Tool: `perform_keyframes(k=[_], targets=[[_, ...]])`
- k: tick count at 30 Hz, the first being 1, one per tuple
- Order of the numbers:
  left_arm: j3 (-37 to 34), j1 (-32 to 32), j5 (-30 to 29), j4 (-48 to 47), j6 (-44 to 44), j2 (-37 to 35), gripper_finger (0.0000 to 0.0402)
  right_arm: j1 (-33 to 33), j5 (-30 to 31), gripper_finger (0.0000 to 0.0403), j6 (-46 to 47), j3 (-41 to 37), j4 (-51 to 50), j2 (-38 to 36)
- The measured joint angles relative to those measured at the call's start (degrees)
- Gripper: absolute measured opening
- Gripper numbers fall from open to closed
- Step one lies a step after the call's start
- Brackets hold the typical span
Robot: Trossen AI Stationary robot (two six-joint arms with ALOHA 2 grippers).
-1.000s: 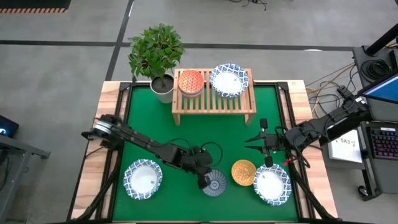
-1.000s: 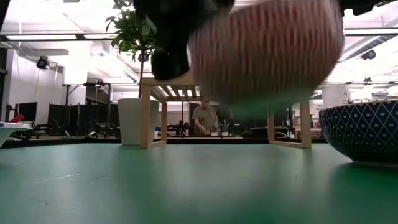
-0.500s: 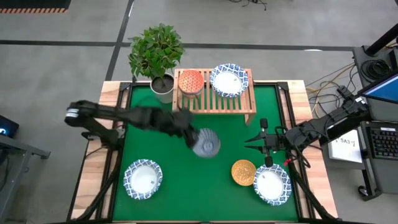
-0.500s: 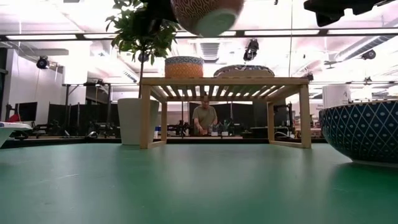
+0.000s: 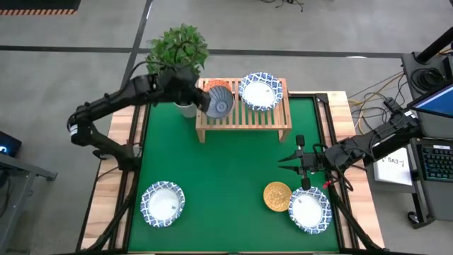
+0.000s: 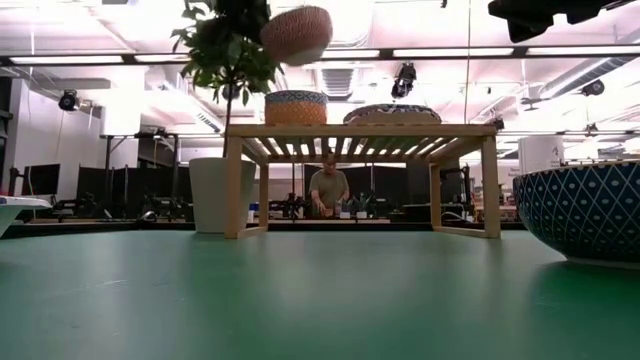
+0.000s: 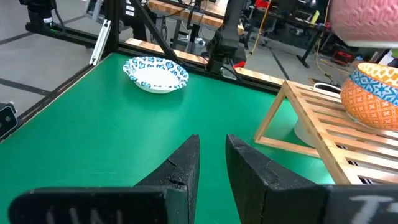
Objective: Place and stack bowls onto a shelf
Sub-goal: Stack the dark blue patterned bowl on top of the orange patterned bowl on the shelf
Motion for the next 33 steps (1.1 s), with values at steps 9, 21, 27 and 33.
perform_keyframes(k=[9,21,27,33], targets=[[5.8,7.0,0.3,-5.6,4.9,5.3,0.0000,0.0,0.0,0.0068,0.0,0.0,0.0,0.0],[6.9,10.3,0.1,-5.4,5.1,7.6,0.0002,0.0,0.0,0.0068,0.2,0.0,-0.4,0.1],[6.9,10.3,-1.5,-5.4,3.1,9.0,0.0012,0.0,0.0,0.0068,0.2,0.0,-0.4,0.1],[6.9,10.3,-1.5,-5.4,2.6,10.8,0.0014,0.0,0.0,0.0068,0.2,0.0,-0.4,0.1]])
